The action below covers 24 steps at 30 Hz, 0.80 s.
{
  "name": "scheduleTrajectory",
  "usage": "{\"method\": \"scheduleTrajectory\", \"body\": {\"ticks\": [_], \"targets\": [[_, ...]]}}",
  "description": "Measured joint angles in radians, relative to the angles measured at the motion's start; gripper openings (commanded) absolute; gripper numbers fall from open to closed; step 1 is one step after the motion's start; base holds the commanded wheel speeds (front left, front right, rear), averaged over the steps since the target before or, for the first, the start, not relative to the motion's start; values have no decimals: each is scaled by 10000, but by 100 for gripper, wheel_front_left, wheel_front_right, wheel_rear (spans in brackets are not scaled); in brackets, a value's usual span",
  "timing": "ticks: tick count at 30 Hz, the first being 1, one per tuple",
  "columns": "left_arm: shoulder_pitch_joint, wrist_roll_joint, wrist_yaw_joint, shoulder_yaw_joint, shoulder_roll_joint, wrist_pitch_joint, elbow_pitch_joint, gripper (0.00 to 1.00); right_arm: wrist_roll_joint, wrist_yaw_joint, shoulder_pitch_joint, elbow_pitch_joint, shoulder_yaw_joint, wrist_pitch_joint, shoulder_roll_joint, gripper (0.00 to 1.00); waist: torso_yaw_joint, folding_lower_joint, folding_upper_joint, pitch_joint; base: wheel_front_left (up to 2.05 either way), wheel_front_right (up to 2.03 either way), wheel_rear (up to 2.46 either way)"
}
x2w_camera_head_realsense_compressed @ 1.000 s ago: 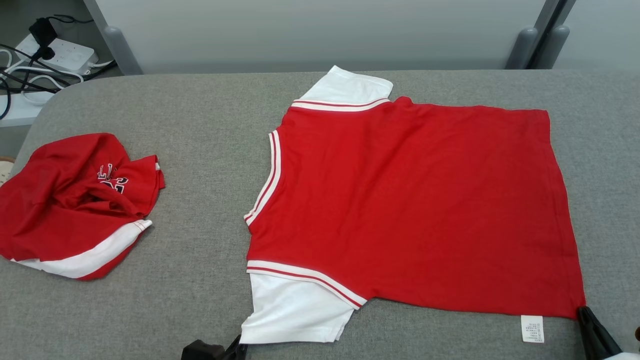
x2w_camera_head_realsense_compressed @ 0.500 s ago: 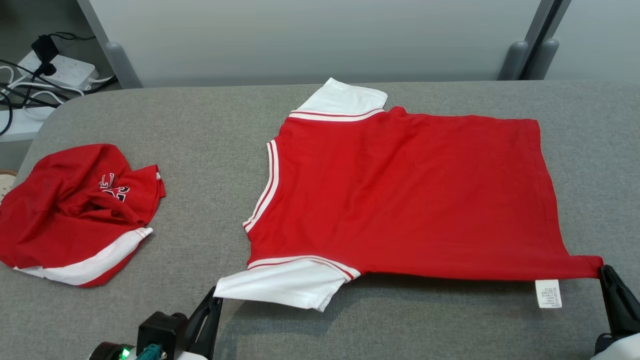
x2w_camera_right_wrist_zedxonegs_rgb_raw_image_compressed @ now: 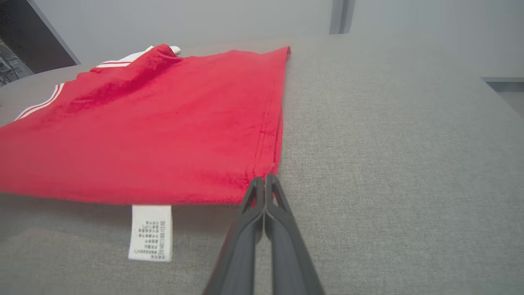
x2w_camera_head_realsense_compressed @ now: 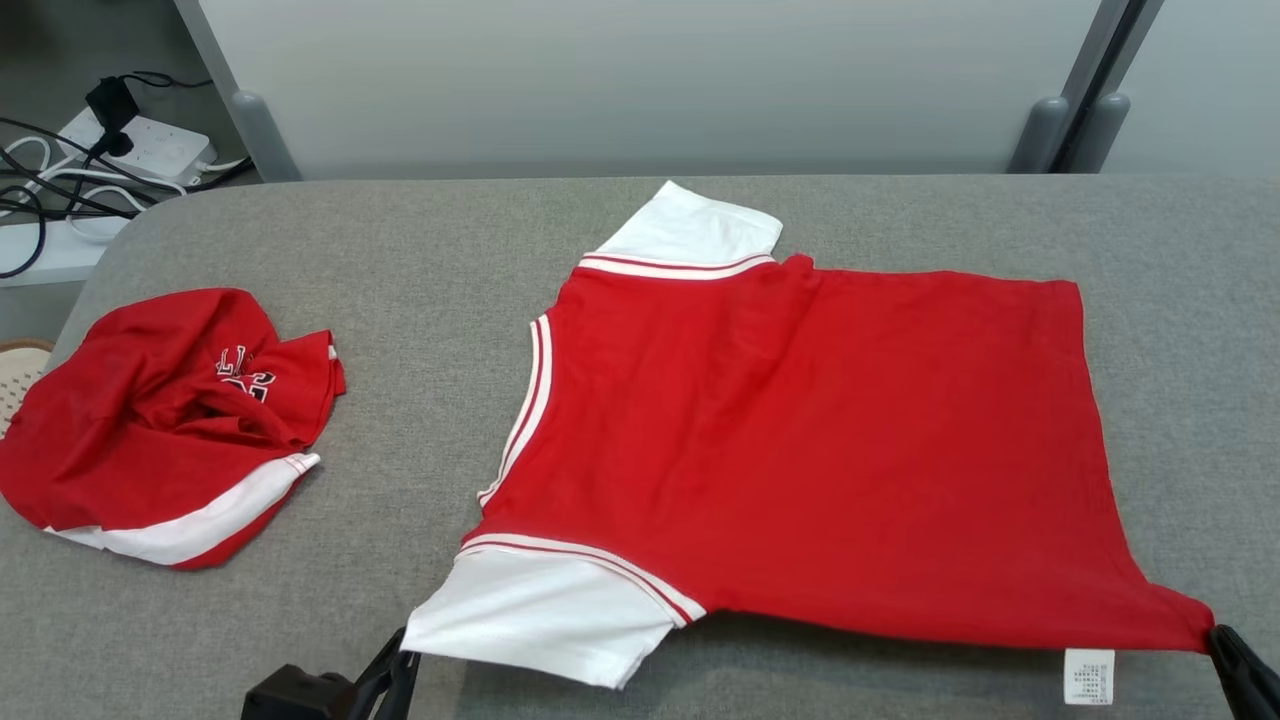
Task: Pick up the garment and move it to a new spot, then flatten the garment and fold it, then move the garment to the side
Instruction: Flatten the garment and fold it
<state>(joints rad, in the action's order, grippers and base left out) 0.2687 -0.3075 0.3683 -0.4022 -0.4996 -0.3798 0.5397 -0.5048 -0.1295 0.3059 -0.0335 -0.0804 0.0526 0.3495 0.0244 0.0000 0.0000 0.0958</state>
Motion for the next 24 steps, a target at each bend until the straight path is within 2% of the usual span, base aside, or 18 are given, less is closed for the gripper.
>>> {"method": "scheduleTrajectory", "body": {"ticks": [8,11,13,14,17,24], "targets": [[563,161,303,102,-566,-1198,1398,0,-761,0,1256,-1607,-677,1158,-42,0,-16,0,0,125,0,0,0],[510,105,265,58,-546,-1350,1764,0,-759,2,1370,-1908,-905,1446,-73,0,-29,0,0,177,0,0,0],[467,15,151,-12,-533,-1352,1756,0,-754,2,1356,-1950,-951,1557,-109,0,-31,0,0,181,0,0,0],[228,-127,-127,-203,-506,-1432,1584,0,-748,2,1328,-2010,-943,1858,-180,0,-40,0,0,183,0,0,0],[-103,-295,-316,-341,-422,-1430,1310,0,-685,2,1231,-1983,-872,2079,-282,0,-70,0,0,200,0,0,0],[-1360,-581,-846,-470,107,-907,42,0,-407,2,-163,-1122,-669,2290,-328,0,-144,0,0,465,0,0,0]]}}
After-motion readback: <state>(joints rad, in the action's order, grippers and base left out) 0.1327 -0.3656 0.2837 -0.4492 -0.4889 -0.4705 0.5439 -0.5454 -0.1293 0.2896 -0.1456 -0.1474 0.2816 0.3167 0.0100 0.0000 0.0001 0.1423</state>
